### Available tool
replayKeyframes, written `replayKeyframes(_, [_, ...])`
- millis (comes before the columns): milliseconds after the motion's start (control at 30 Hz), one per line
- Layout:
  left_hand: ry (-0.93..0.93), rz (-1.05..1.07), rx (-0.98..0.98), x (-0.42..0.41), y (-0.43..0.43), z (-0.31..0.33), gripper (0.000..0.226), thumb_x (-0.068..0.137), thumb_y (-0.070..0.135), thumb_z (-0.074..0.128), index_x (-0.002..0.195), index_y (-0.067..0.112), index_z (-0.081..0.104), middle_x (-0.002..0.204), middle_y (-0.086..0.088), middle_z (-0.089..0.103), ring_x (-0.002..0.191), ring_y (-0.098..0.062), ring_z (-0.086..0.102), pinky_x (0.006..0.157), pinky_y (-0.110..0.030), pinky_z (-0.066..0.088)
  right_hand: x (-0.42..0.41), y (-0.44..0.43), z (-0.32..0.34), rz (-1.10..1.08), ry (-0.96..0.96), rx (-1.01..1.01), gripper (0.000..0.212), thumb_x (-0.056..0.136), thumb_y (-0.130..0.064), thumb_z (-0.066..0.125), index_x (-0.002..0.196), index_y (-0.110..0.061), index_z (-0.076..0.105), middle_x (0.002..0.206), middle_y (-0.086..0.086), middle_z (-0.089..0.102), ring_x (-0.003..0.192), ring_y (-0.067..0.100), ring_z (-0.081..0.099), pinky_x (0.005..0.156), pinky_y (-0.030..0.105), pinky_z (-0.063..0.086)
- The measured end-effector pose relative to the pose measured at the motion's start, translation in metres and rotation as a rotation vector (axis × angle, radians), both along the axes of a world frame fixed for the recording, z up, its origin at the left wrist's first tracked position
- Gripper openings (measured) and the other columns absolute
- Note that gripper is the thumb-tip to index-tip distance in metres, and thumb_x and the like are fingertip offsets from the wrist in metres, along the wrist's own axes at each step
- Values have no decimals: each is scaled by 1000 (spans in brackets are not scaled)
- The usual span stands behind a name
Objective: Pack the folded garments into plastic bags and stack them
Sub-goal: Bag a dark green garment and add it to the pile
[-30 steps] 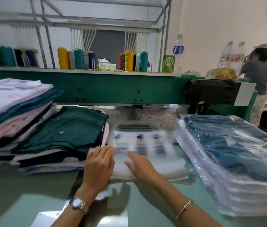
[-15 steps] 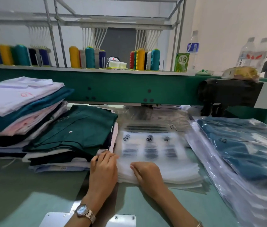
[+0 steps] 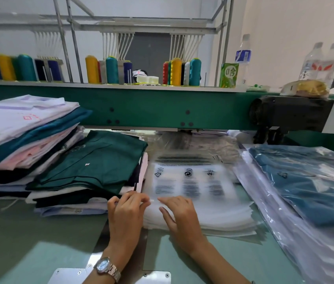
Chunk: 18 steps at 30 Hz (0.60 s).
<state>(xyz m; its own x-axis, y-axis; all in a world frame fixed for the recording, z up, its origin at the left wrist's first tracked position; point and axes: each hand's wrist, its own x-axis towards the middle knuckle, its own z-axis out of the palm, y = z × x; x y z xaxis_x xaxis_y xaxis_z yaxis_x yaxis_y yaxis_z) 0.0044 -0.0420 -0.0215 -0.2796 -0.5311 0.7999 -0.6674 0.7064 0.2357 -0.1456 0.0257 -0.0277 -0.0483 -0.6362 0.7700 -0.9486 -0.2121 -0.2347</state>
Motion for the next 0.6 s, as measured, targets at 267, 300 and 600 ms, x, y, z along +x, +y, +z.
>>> replayKeyframes(267, [-95,-91,-34,3,-1,2,11,81,42,68,75,33,64,91,18,60,97,-6,54,80,-31,20,4,-4,2,18,85,-69,7,88,-28,67,89,-24,72,87,-12,65,82,14,59,76,30,39])
replayKeyframes(300, [-92,-102,-26,4,-1,1,12,78,37,75,75,33,64,90,18,60,96,-6,54,80,-30,20,4,-4,3,19,115,-64,8,87,-30,68,89,-24,72,86,-12,65,82,14,60,76,30,39])
replayKeyframes(600, [-99,-93,-53,5,-4,9,26,65,23,89,70,32,65,87,20,62,97,-6,53,78,-28,16,0,-6,8,-79,282,-19,6,82,-24,72,81,-21,67,83,-9,65,79,17,59,79,30,35])
